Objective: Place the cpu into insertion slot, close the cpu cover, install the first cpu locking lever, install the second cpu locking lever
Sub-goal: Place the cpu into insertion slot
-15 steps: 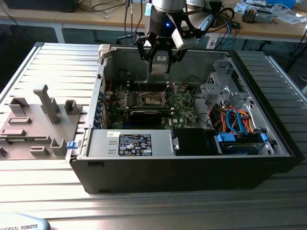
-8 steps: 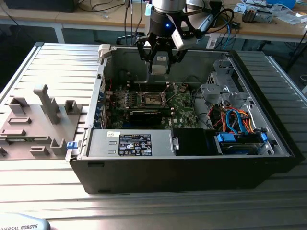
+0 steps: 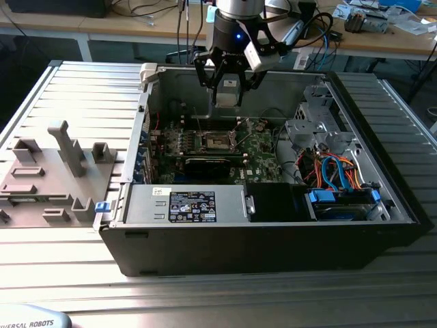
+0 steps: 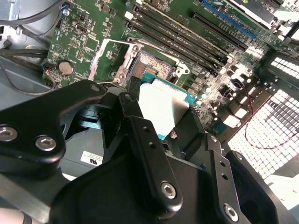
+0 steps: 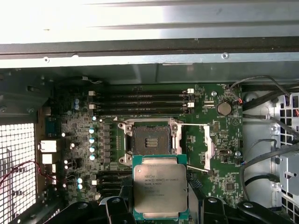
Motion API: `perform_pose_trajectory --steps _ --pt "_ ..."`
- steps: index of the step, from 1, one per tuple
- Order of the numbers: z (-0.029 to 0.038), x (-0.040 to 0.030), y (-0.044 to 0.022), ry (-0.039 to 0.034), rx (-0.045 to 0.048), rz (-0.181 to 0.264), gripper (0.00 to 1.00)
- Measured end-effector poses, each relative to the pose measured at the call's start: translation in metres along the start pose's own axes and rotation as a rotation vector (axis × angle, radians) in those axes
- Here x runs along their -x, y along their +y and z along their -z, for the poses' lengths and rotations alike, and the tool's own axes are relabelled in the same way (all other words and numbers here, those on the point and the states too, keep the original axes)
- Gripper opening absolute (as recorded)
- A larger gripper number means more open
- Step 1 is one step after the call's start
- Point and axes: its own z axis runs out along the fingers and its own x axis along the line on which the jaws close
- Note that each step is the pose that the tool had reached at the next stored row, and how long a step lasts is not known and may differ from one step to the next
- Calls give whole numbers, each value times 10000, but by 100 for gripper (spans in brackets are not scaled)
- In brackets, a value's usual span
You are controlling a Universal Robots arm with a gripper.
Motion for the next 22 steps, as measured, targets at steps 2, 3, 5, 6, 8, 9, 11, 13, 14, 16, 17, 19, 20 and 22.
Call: perform_pose_trajectory --steps 2,3,5,6,8,9,11,13,14,16,17,19,20,22 --pt "-1 0 0 0 -9 -1 55" --pt "-3 0 0 0 -14 0 55" --pt "-4 0 0 0 -24 -1 55" --pt "-6 0 0 -1 -32 0 55" --pt "-8 0 0 -1 -43 -1 55" --pt "-10 0 0 -2 -58 -1 55" --pt "-10 0 0 -2 -67 -1 55" --pt "-13 0 0 -3 -79 -1 55" --pt "-15 1 0 -2 -86 -1 55" --pt "-19 0 0 -2 -93 -2 55" --pt "-22 0 0 -2 -92 -2 55" --pt "-27 0 0 -2 -93 -2 55" --pt "-30 0 0 -2 -92 -2 55" --pt "-33 1 0 -2 -92 -2 55"
